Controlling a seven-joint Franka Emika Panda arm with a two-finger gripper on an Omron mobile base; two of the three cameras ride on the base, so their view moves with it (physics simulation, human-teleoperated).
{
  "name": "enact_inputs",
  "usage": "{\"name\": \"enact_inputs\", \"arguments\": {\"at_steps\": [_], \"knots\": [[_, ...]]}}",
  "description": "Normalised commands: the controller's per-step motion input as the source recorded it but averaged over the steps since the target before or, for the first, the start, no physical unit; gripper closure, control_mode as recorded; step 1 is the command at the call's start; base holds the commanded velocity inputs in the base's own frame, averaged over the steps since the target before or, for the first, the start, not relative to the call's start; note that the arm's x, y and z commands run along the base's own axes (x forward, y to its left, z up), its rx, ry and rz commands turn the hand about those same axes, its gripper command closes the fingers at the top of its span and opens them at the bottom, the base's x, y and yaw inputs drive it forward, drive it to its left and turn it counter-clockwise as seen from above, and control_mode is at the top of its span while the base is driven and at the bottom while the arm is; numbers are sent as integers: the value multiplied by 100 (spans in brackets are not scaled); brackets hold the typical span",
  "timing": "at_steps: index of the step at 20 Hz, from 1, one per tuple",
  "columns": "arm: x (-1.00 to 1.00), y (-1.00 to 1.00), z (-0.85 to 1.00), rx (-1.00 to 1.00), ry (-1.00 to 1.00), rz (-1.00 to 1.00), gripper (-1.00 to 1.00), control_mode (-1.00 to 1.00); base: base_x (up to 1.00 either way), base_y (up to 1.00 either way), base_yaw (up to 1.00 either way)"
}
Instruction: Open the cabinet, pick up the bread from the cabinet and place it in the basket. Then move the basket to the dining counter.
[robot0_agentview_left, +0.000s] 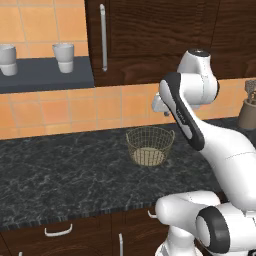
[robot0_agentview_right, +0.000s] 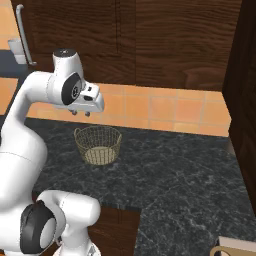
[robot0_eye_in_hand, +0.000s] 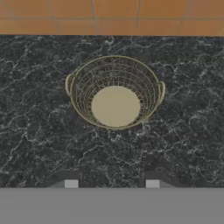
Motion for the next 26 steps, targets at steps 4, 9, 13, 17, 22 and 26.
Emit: {"name": "enact_inputs", "arguments": {"at_steps": [4, 9, 13, 17, 22, 26], "knots": [[-43, 0, -8, -1, -10, 2, -100, -100, 0, 0, 0], [-54, 77, 26, 1, -66, -4, -100, -100, 0, 0, 0], [1, 100, 96, 6, -51, -8, -100, -100, 0, 0, 0], [33, 96, 77, 9, -47, -10, -100, -100, 0, 0, 0], [39, 90, 39, 14, -32, -11, -100, -100, 0, 0, 0], [34, 15, 37, 4, -16, -2, -100, -100, 0, 0, 0]]}}
